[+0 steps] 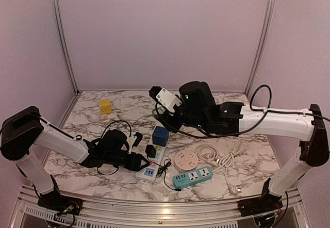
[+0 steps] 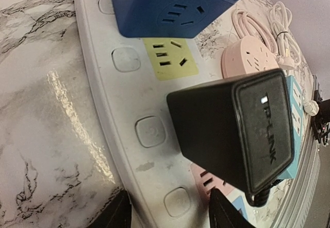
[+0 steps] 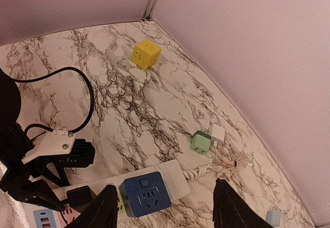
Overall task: Insert the plug
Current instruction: Adjust the socket at the center of the board, then press the plug into the socket slot.
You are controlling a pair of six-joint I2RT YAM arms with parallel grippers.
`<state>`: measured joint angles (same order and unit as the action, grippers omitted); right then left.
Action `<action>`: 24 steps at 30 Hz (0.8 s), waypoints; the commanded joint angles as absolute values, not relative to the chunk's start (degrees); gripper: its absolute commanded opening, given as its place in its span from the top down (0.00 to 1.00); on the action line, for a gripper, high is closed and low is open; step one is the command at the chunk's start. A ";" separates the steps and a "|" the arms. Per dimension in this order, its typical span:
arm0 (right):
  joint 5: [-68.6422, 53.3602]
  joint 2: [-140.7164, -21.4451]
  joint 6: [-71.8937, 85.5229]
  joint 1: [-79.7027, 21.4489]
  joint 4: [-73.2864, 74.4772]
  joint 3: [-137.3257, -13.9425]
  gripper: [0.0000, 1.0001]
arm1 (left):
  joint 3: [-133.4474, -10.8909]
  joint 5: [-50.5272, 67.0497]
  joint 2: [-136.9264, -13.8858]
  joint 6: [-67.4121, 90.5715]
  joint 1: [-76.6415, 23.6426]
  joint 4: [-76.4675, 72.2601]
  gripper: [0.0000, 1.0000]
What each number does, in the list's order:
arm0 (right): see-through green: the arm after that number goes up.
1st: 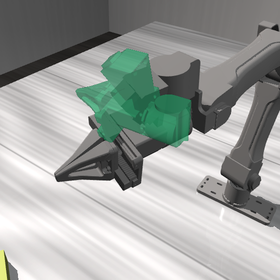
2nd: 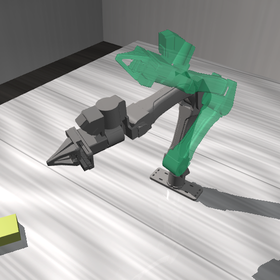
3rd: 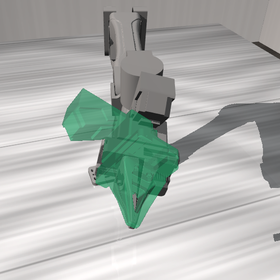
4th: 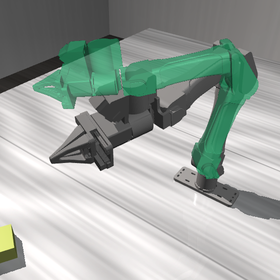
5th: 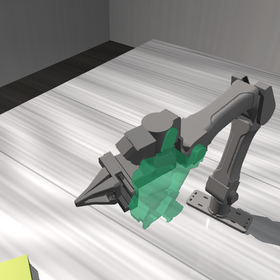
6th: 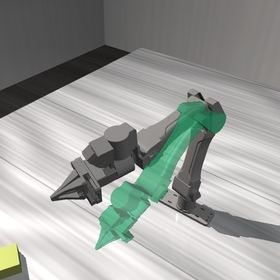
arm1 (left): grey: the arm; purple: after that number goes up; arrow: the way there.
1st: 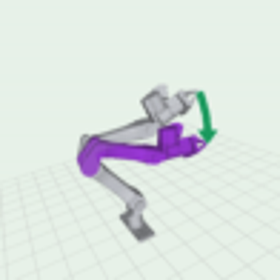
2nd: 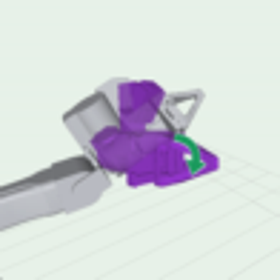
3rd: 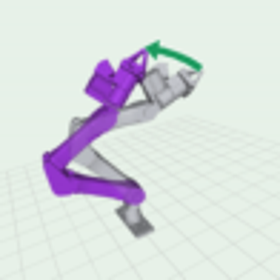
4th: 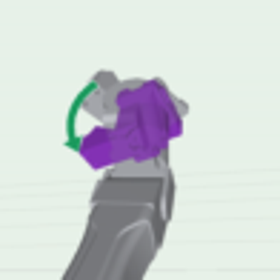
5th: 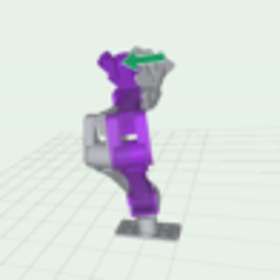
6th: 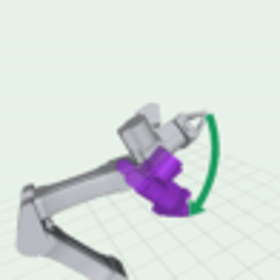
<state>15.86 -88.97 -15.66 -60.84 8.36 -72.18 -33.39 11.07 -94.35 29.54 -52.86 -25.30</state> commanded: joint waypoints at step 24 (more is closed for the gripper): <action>9.96 -96.98 20.35 -61.11 4.79 -70.28 0.58 | -35.36 9.30 -83.81 27.73 -53.11 -16.80 0.36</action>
